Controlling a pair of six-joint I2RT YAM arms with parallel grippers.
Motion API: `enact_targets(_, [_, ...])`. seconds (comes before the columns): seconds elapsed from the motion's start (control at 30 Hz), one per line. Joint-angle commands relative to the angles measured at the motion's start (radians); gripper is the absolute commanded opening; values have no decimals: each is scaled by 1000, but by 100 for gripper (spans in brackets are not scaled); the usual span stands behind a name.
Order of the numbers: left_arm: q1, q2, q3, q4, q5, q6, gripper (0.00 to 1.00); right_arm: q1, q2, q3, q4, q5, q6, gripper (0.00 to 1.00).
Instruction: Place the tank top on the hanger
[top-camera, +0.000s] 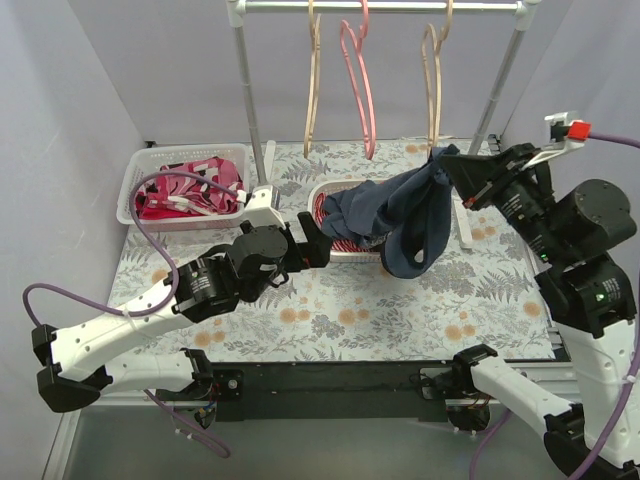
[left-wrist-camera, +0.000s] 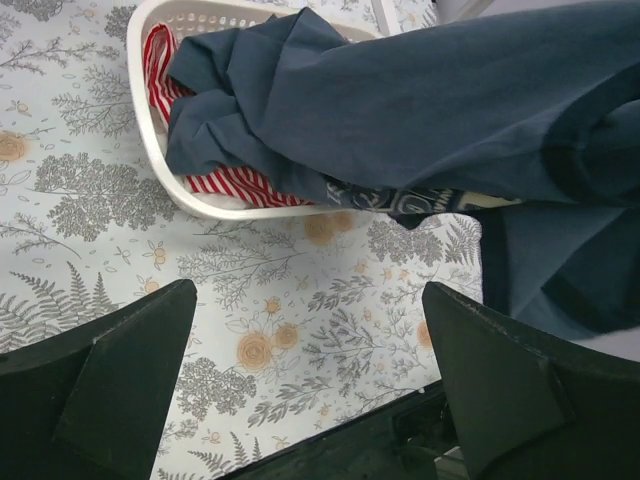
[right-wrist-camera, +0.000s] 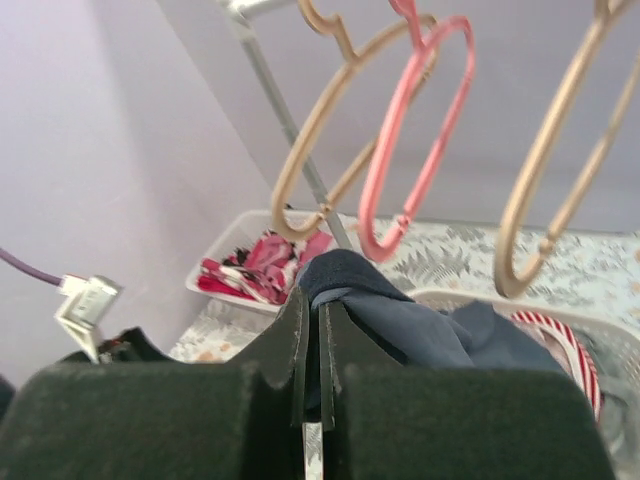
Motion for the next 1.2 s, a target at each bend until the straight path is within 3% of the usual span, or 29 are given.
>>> enact_targets(0.0, [6,-34,51,4,-26,43,98,-2,37,205,51,-83,43,1])
enact_targets(0.33, [6,-67,172,-26,-82,152,98,-2,177,556,59,-215,160,1])
enact_targets(0.47, [6,-92,195,-26,-105,177,98,-2,208,580,88,-267,209,1])
enact_targets(0.53, [6,-103,187,-24,-109,181,98,-2,206,519,108,-321,250,1])
enact_targets(0.67, [6,-115,160,-42,-117,160,98,4,186,166,256,-523,383,1])
enact_targets(0.7, [6,-112,143,-52,-118,151,98,19,185,-9,340,-554,405,1])
enact_targets(0.8, [6,-100,122,-93,-129,99,98,192,194,-307,372,-470,334,1])
enact_targets(0.87, [6,-95,88,-124,-132,48,98,324,252,-399,367,-358,268,1])
enact_targets(1.03, [7,-74,-24,-173,-108,-59,98,408,396,-569,398,-255,194,3])
enact_targets(1.1, [7,-65,-90,-179,-77,-87,98,411,442,-568,364,-234,166,18])
enact_targets(1.13, [7,-58,-110,-179,-68,-114,98,412,447,-566,343,-202,145,40])
enact_targets(1.17, [7,-43,-148,-188,-62,-130,98,412,435,-568,314,-185,139,49])
